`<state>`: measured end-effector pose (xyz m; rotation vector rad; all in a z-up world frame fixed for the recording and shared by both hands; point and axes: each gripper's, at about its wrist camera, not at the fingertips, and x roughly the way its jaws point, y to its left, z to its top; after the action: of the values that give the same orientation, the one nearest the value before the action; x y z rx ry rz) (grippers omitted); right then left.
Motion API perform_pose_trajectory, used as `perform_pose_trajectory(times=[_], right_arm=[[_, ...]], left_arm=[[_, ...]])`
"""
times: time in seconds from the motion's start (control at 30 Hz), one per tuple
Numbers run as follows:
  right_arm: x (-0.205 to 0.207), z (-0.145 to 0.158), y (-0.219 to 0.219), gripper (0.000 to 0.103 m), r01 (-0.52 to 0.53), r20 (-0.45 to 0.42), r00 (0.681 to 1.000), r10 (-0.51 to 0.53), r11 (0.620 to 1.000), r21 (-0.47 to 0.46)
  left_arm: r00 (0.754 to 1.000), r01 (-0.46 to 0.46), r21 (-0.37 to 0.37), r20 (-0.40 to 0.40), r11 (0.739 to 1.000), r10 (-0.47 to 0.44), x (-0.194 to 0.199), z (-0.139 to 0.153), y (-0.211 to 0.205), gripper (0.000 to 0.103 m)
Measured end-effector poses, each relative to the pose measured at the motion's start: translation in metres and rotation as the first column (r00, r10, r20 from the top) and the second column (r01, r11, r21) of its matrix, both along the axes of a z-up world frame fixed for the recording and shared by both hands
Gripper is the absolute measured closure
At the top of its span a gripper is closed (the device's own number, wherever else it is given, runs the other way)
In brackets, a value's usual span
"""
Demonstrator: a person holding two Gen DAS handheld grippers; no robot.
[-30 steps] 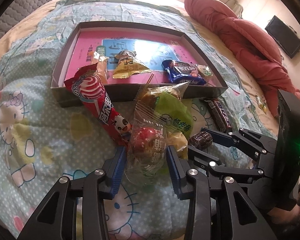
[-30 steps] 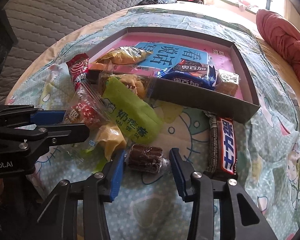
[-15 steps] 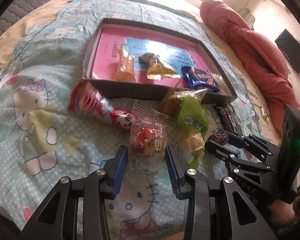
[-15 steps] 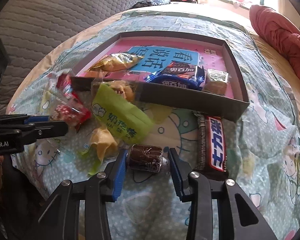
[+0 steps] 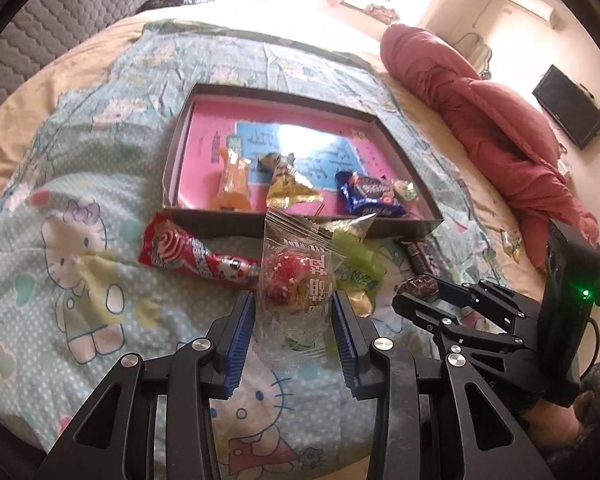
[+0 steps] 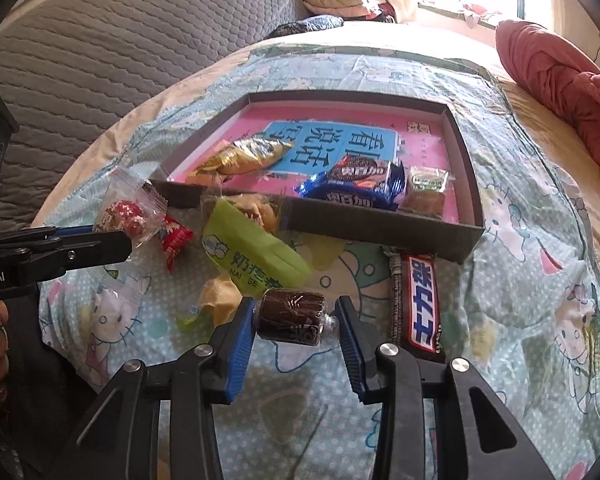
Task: Organize snacks
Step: 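Lift and carry the candy bag and chocolate roll over the tray with both grippers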
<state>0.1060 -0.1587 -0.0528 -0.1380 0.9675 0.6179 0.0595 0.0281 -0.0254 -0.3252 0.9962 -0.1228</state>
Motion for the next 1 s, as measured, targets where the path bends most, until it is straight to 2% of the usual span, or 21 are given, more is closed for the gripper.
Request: perform_pose_trajectory(times=[0.67, 1.0], right_arm=[[0.007, 0.021, -0.009, 0.062, 0.012, 0.049, 0.999, -0.016, 0.995, 0.097], [0.018, 0.03, -0.019, 0.062, 0.041, 0.071, 0.996, -0.051, 0.989, 0.14]], left_arm=[[0.997, -0.013, 0.037, 0.078, 0.999, 0.01, 0.001, 0.02, 0.005, 0.063], [0.994, -0.018, 0.053, 0.107, 0.998, 0.012, 0.027, 0.023, -0.002, 0.063]])
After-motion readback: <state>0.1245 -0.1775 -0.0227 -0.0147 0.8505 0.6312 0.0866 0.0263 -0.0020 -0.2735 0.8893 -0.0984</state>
